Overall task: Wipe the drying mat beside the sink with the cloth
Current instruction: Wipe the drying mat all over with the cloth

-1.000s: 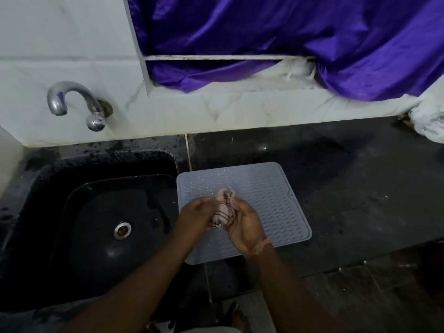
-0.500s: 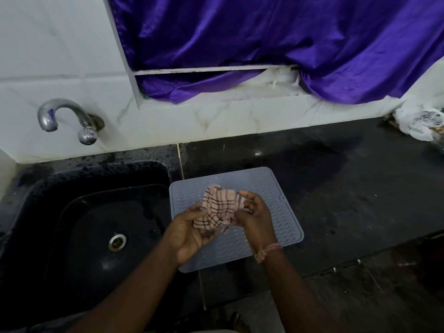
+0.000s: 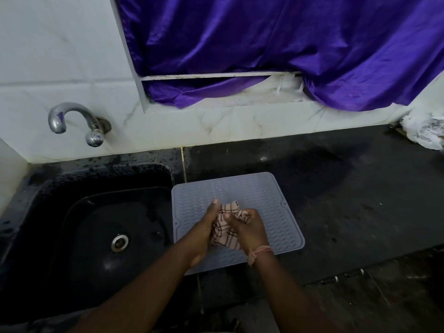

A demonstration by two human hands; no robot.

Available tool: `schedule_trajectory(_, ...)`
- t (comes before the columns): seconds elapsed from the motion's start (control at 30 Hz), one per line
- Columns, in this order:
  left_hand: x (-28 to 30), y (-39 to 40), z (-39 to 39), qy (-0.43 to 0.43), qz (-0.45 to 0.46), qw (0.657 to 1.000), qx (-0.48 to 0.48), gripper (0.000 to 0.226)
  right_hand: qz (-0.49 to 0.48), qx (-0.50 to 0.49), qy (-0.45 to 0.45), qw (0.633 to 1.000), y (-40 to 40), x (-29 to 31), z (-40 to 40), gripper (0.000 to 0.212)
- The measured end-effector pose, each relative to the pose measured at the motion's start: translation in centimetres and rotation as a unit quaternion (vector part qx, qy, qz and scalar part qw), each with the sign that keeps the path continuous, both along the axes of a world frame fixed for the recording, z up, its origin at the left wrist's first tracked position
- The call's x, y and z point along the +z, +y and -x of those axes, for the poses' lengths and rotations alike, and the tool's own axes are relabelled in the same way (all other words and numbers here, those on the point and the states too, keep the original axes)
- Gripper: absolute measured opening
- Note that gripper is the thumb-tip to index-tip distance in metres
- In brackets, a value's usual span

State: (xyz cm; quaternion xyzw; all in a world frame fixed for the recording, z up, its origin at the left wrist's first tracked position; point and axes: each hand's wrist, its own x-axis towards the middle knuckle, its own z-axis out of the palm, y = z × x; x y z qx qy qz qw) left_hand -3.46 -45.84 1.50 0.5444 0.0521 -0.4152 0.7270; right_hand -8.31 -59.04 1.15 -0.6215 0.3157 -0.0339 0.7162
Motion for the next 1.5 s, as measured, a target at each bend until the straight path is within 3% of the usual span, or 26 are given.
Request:
schedule_trajectory(0.07,0.1,-0.4,0.1,-0.023,-0.009,1.000,-0.014,0.086,0.035,-0.016,0.001,0.999,-0.7,0.2,0.0,0.038)
schedule_trajectory(0.2,-0.5,-0.9,0.6,-0.017,0.028,0.998,-0.058,0.059,0.017,0.015,-0.006,1.000,-1.9,0.4,0.2,0.029)
schedule_trajectory(0.33,-1.6,-1.4,0.7,0.072,0.030,0.997,-0.005,0.040,0.060,0.040,0.002,0.997,-4.3,0.3,1.8,0.031)
schedule_trajectory(0.43,-2.6,-2.2,0.3,0.130,0.032,0.989,0.067,0.045,0.067,0.071,0.014,0.995,-5.8,0.5,2.3,0.052)
schedule_trajectory(0.5,-3.0,-2.4,0.3,0.173,0.073,0.974,0.123,0.053,-0.018,0.039,-0.005,0.999,-6.8,1.1,2.1,0.063)
schedule_trajectory(0.63,-2.7,-3.5,0.4,0.231,0.197,0.928,0.214,0.074,-0.255,0.017,-0.082,0.963,-8.9,1.1,2.4,0.042)
schedule_trajectory(0.7,-1.7,-4.9,0.5,0.193,0.196,0.940,0.201,0.064,-0.311,0.041,-0.075,0.947,-9.5,0.2,3.2,0.042)
schedule_trajectory(0.8,-1.2,-7.2,0.6,0.185,0.114,0.959,0.183,0.040,-0.341,0.042,-0.062,0.937,-9.6,-1.5,4.5,0.038)
schedule_trajectory(0.87,-1.1,-8.4,0.8,0.222,0.096,0.957,0.159,0.036,-0.275,0.028,-0.041,0.960,-9.5,-2.3,4.6,0.034)
schedule_trajectory(0.97,0.0,-8.9,0.3,0.241,0.052,0.965,0.093,0.035,-0.030,0.109,-0.088,0.990,-9.8,-2.6,4.9,0.078)
schedule_trajectory(1.07,1.3,-8.6,-1.9,0.245,-0.023,0.969,-0.025,0.026,0.202,0.255,-0.157,0.932,-10.7,-2.1,4.7,0.107)
schedule_trajectory(1.13,2.0,-8.6,-2.7,0.239,-0.066,0.967,-0.061,0.024,0.264,0.281,-0.167,0.907,-11.4,-1.3,4.2,0.099)
schedule_trajectory(1.2,2.2,-8.9,-2.9,0.247,-0.077,0.962,-0.086,0.021,0.248,0.261,-0.174,0.916,-12.1,-0.5,3.4,0.074)
schedule_trajectory(1.27,2.5,-9.1,-2.8,0.254,-0.079,0.958,-0.109,0.022,0.171,0.253,-0.154,0.940,-12.3,-0.1,2.7,0.058)
schedule_trajectory(1.33,2.7,-8.6,-3.4,0.220,-0.131,0.960,-0.114,0.037,0.118,0.267,-0.137,0.947,-12.2,-0.3,2.2,0.044)
schedule_trajectory(1.43,2.5,-7.5,-4.7,0.020,-0.255,0.956,-0.146,0.082,0.102,0.241,-0.122,0.957,-11.8,-0.8,1.5,0.031)
schedule_trajectory(1.5,2.8,-7.3,-4.8,-0.080,-0.205,0.961,-0.168,0.079,0.076,0.222,-0.095,0.968,-11.6,-0.9,0.8,0.031)
